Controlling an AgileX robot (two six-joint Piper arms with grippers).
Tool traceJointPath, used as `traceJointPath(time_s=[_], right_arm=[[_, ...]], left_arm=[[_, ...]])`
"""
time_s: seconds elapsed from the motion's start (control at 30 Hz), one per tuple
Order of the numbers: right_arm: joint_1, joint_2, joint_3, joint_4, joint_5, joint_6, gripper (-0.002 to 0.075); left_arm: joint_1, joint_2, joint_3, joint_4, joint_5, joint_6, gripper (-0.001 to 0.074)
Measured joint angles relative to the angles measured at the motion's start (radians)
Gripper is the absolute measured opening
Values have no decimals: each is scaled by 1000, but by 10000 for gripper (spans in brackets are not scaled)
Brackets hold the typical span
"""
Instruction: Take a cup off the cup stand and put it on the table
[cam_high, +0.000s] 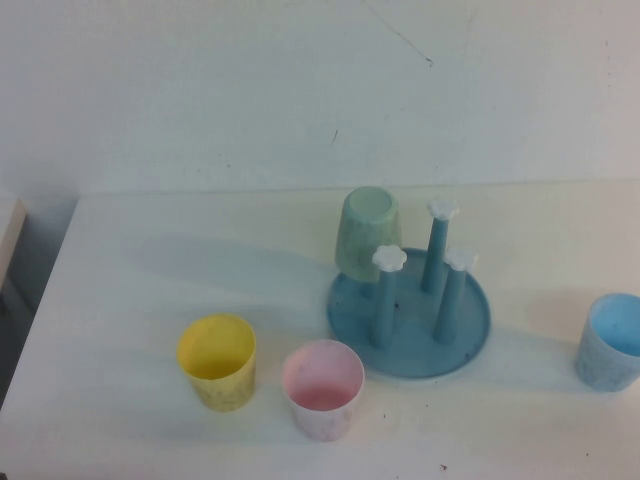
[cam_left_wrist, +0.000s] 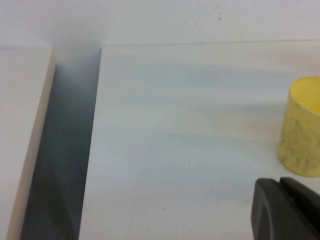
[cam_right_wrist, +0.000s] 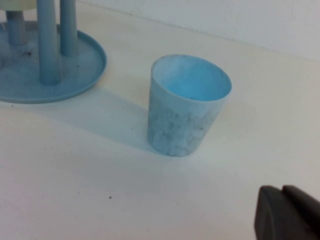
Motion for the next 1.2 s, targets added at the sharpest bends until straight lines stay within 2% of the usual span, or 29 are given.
traceJointPath(time_s=[0.13,0.2,0.37,0.43,0.97,1.1,1.2], right_arm=[[0,0,0,0,0,0,-1],[0,0,0,0,0,0,-1],[0,0,0,0,0,0,-1],[0,0,0,0,0,0,-1],[0,0,0,0,0,0,-1],[0,0,0,0,0,0,-1],[0,0,0,0,0,0,-1]], left_arm=[[0,0,0,0,0,0,-3],[0,0,0,-59,-22,-34,-4],[0,0,4,-456,-142,-219,-3],[0,0,4,-512,-173,-219,-4],[0,0,4,-653,-376,-181,-3],[0,0,4,-655,-353,-143,-3],[0,3,-1,-637,-248,-105,-3]])
